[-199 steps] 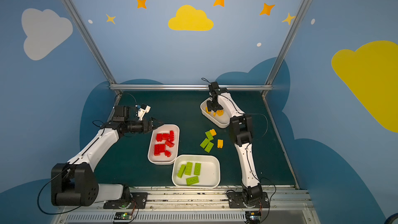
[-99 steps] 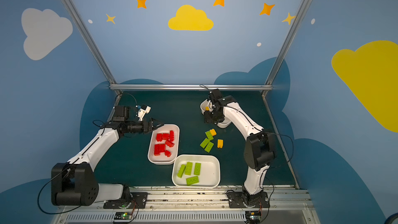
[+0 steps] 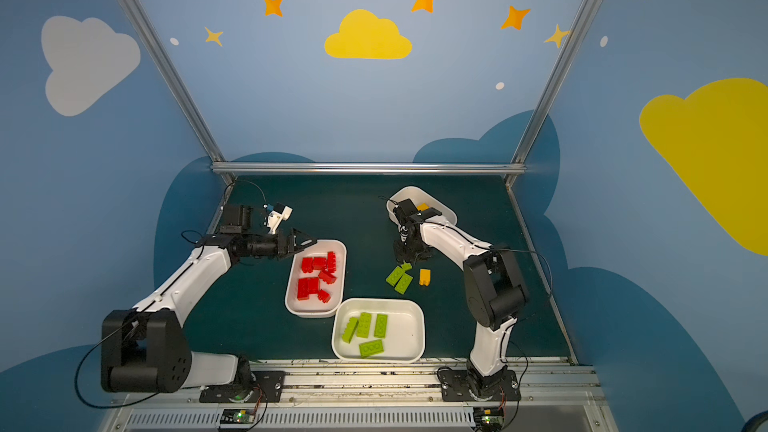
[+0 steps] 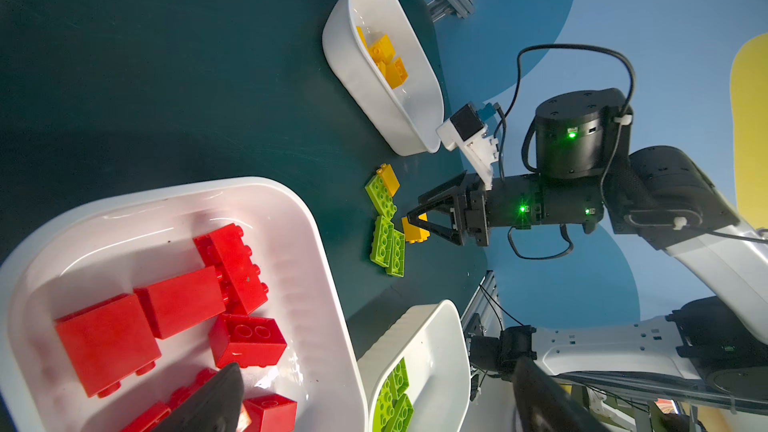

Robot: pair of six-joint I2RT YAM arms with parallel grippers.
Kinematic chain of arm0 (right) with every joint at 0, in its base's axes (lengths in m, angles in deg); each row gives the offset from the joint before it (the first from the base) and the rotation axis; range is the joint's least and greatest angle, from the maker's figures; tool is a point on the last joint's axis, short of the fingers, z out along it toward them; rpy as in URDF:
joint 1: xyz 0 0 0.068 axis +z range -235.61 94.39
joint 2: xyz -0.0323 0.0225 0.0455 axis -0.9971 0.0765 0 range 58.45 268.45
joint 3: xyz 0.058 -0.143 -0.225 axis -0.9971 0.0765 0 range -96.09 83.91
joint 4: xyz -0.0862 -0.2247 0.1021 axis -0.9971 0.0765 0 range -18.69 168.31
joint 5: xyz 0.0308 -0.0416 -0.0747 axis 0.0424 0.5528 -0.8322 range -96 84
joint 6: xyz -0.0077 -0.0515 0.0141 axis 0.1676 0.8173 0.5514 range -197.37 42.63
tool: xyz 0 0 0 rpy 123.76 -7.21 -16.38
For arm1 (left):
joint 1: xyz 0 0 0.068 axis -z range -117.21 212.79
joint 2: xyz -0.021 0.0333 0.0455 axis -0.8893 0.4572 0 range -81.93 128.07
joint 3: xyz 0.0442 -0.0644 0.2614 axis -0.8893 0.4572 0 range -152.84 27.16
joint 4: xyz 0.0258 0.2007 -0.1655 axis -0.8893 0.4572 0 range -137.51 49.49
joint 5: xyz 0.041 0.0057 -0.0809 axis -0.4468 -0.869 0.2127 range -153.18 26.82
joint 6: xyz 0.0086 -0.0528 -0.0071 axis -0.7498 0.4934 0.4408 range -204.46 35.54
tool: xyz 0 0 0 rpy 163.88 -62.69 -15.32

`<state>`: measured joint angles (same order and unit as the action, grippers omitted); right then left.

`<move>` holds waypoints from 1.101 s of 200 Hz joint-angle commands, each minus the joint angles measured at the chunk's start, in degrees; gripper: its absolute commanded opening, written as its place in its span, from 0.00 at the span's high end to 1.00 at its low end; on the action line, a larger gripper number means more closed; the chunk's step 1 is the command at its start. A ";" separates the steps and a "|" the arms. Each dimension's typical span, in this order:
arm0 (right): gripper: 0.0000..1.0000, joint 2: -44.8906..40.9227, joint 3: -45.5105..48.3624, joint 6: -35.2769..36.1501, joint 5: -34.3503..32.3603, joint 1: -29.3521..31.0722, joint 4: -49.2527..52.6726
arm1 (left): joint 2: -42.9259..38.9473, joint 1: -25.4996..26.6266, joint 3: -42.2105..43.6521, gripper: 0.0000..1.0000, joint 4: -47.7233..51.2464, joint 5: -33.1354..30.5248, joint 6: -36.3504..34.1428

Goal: Sort the legos into containers by color
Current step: 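Lower the right gripper to the pile and grasp a lime-green brick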

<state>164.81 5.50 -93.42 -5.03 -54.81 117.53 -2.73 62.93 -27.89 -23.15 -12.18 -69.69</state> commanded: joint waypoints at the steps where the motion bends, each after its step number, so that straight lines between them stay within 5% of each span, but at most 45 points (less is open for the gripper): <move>1: 0.47 2.42 0.13 -0.24 -1.06 -0.05 -1.61 | -0.18 0.01 0.38 0.01 0.52 0.54 -0.89; 220: 0.48 9.89 -4.87 -3.94 -0.77 2.29 -4.28 | -0.64 0.03 1.83 0.00 1.48 0.19 -1.93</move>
<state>173.64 2.83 -95.65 -4.50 -53.34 112.63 -2.75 62.91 -26.97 -22.86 -12.24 -70.28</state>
